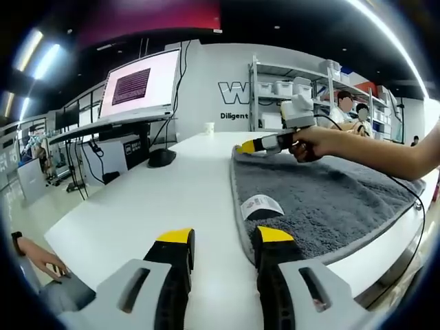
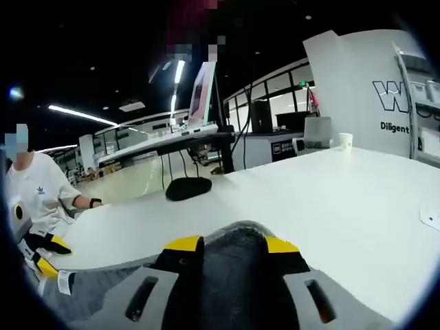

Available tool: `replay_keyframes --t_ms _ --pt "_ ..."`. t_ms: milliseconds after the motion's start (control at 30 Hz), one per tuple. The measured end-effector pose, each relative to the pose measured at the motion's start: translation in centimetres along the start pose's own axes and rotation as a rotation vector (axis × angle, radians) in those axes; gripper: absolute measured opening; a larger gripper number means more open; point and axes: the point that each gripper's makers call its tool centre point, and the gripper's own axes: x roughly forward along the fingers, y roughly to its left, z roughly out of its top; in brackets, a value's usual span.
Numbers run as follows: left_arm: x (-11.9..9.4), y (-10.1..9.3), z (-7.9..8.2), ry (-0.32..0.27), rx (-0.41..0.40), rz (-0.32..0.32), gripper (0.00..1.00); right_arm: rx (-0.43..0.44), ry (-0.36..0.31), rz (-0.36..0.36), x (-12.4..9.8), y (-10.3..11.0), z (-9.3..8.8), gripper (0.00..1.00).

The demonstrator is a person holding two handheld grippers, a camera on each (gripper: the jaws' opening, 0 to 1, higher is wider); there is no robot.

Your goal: Open the folded towel by lifting each exposed corner and separating the folded layers until the towel lies flat within the target outline without major curled edges

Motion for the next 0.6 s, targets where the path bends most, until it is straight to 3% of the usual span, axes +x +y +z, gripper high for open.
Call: replay_keyframes --t_ms 33,100,367,600 --pt "0.0 0.2 0.0 -0.003 -0.001 0.01 0.37 0.01 0.021 0.007 0.5 0.0 -0.9 0.33" --pt "0.0 0.4 -0.1 -0.006 -0.013 0.021 0.39 -0.066 -0.003 -0.005 0.5 -0.2 -0.9 0.31" --pt "-0.3 0.6 0.1 -0.017 0.009 0.058 0.4 0.0 -0.01 0.013 -0.4 0.2 -0.3 0.32" --pt "-1.3 0.2 2.5 -0.114 -0.018 0.057 0.43 -0.043 -0.055 0.026 -2.6 0.3 1.3 0.34"
